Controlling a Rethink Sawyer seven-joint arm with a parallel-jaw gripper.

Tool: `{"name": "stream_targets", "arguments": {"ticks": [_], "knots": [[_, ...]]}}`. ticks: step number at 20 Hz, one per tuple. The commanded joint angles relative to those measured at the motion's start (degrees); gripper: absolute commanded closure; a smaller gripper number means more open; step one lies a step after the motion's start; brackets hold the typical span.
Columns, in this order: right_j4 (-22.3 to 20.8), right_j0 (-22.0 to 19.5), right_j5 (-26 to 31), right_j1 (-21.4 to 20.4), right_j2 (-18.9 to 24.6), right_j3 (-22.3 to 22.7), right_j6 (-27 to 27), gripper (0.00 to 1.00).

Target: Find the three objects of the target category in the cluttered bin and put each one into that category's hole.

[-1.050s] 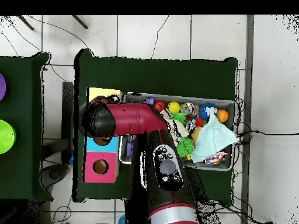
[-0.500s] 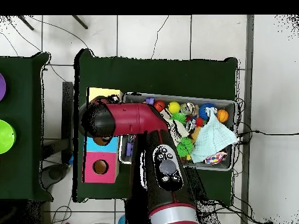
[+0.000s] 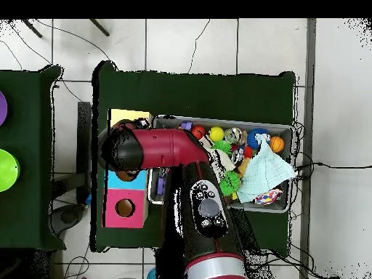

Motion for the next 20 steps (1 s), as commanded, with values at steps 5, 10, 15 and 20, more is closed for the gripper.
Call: {"name": "stream_targets", "arguments": {"ticks": [5,10,15,20], "knots": [[0.19,-0.59,4.29,1.54,2.84,4.18,6.19,1.0],[-0.08,-0.57,3.63,2.01,2.71,3.93,6.21,1.0],[-1.23,-0.5,1.05,4.02,2.2,3.72,6.28,1.0],[-2.12,-0.35,-1.18,6.19,1.77,3.16,6.5,1.0]]}}
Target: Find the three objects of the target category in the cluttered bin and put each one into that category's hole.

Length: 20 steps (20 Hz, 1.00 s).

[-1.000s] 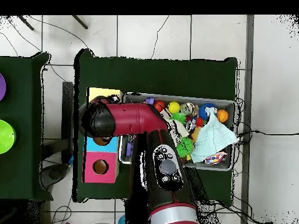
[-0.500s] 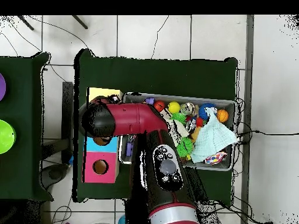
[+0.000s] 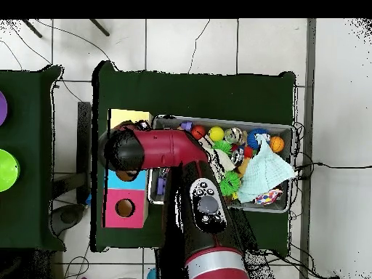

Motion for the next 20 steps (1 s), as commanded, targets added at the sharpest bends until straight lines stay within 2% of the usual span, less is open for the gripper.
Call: {"name": "stream_targets", "arguments": {"ticks": [1,11,20], "knots": [[-2.07,-0.32,-1.35,4.99,1.72,3.11,6.53,1.0],[-2.05,-0.07,-3.6,6.82,1.73,2.69,7.42,1.0],[-2.38,-1.32,-9.06,8.13,3.39,3.49,7.37,1.0]]}}
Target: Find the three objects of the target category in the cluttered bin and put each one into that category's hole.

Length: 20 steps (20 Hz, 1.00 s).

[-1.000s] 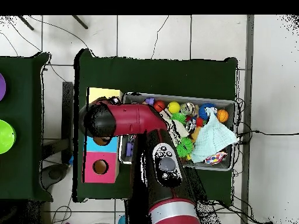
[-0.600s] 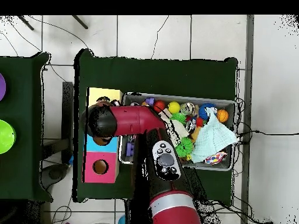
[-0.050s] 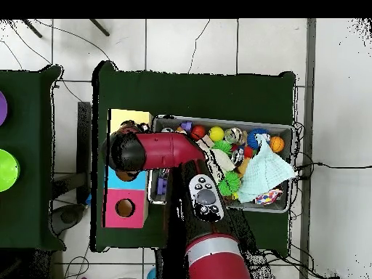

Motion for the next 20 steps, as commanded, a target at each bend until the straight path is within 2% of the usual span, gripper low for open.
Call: {"name": "stream_targets", "arguments": {"ticks": [1,9,15,20], "knots": [[-2.08,-1.41,-5.16,4.68,3.44,3.55,7.35,1.0],[-1.49,-3.8,-6.27,6.34,5.73,4.62,6.54,1.0],[0.14,-4.22,-1.36,5.47,6.26,4.47,6.55,1.0],[1.69,-3.71,2.61,2.07,6.23,4.95,7.44,1.0]]}}
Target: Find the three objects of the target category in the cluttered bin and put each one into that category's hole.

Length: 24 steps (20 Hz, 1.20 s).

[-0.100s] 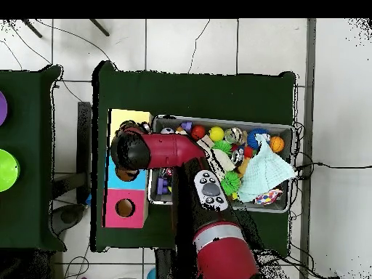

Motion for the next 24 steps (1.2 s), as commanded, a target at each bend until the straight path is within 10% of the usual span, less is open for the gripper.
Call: {"name": "stream_targets", "arguments": {"ticks": [1,24], "knots": [[2.04,-1.37,7.53,-1.43,3.41,4.78,7.64,1.0],[0.44,-3.72,17.2,-9.24,0.89,6.99,3.89,1.0]]}}
